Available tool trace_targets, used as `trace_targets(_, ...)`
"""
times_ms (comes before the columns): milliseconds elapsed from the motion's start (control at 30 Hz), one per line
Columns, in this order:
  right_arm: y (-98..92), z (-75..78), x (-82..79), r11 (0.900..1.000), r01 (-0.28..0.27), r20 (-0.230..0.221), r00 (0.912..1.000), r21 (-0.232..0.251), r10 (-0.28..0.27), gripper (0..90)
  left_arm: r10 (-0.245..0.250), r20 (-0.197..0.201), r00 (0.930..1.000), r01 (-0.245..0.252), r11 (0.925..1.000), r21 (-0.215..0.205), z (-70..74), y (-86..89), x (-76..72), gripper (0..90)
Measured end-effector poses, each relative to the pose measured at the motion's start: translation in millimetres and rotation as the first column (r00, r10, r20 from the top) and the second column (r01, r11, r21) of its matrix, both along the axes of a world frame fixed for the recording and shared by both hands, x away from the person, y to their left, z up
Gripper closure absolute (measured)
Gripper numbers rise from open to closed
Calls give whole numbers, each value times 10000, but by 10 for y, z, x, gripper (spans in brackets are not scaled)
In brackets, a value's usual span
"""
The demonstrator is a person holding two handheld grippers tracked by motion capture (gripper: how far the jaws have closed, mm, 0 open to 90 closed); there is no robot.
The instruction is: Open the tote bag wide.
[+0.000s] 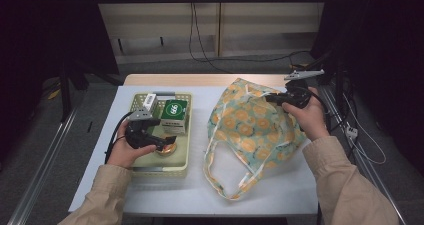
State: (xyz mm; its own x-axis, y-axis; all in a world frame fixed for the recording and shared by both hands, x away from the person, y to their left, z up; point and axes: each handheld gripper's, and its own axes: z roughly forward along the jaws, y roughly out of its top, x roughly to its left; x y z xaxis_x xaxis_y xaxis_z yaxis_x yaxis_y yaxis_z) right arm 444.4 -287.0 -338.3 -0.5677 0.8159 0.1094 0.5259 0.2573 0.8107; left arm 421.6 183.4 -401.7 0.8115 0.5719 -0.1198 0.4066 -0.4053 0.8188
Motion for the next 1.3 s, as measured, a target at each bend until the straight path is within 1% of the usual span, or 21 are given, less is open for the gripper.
trace_targets(100, 1, -1, -3, 10000, 34, 16, 10000, -5, -34, 900, -18, -67, 10000, 18, 10000, 96, -42, 3, 13, 49)
trace_targets(167, -1, -1, -3, 10000, 36, 8, 10000, -9, -36, 900, 2, -118, 9999, 2, 9993, 373, -68, 5, 17, 49)
trace_targets(233, -3, -1, -6, 10000, 32, 38, 10000, 2, -32, 900, -28, 28, 10000, 26, 9980, 624, -81, 1, 16, 51)
trace_targets(300, -4, -7, -10, 10000, 24, 21, 10000, -59, -24, 900, -69, 79, 9999, 63, 9973, 732, -85, -8, 16, 50)
trace_targets(433, -5, -31, -16, 10000, 13, 1, 10000, -23, -13, 900, -255, 42, 9997, 251, 9965, 799, -87, -26, 2, 45)
trace_targets(533, -1, -40, -19, 10000, -16, -35, 10000, -62, 15, 900, -348, 63, 9994, 343, 9972, 666, -75, -45, -10, 48)
trace_targets(600, 4, -38, -20, 10000, -35, -41, 10000, -81, 34, 900, -463, 132, 9988, 453, 9965, 704, -79, -72, -18, 44)
trace_targets(633, 7, -36, -20, 10000, -37, -31, 10000, -52, 37, 900, -558, -4, 9984, 557, 9961, 688, -91, -95, -24, 44)
trace_targets(667, 9, -36, -21, 10000, -44, -26, 10000, -44, 44, 900, -680, 41, 9977, 674, 9939, 875, -98, -113, -28, 50)
trace_targets(767, 19, -43, -22, 9999, -67, -42, 10000, -90, 66, 900, -868, -110, 9962, 874, 9913, 982, -125, -157, -27, 72)
trace_targets(833, 23, -47, -25, 9999, -80, -31, 10000, -63, 80, 900, -964, -140, 9952, 975, 9854, 1394, -133, -178, -37, 75)
trace_targets(900, 23, -50, -28, 9999, -96, -46, 9999, -66, 95, 900, -779, -132, 9969, 790, 9865, 1432, -139, -191, -47, 82)
trace_targets(933, 23, -53, -28, 9999, -96, -54, 9999, -64, 96, 900, -808, -235, 9965, 833, 9865, 1413, -149, -181, -34, 81)
trace_targets(967, 23, -56, -28, 9999, -99, -64, 9999, -81, 98, 900, -566, -243, 9981, 598, 9856, 1582, -158, -172, -26, 81)
trace_targets(1000, 23, -59, -28, 9999, -93, -77, 9999, -69, 93, 900, -495, -439, 9978, 559, 9860, 1573, -174, -164, -9, 83)
trace_targets(1067, 26, -61, -30, 10000, -89, -67, 9999, -44, 89, 900, -437, -637, 9970, 544, 9827, 1772, -200, -174, 2, 79)
trace_targets(1133, 33, -63, -31, 9999, -130, -67, 9999, -77, 129, 900, -465, -726, 9963, 603, 9777, 2014, -226, -199, 2, 78)
trace_targets(1200, 38, -61, -33, 9998, -165, -69, 9998, -101, 164, 900, -306, -728, 9969, 470, 9709, 2349, -245, -217, 4, 79)
trace_targets(1233, 41, -58, -34, 9998, -166, -69, 9998, -96, 165, 900, -419, -902, 9950, 613, 9727, 2239, -261, -220, 16, 80)
trace_targets(1267, 42, -55, -36, 9998, -163, -68, 9998, -86, 162, 900, -332, -848, 9958, 531, 9683, 2441, -265, -224, 17, 85)
trace_targets(1300, 42, -54, -37, 9998, -170, -62, 9998, -78, 170, 900, -443, -953, 9945, 658, 9695, 2362, -276, -224, 26, 85)
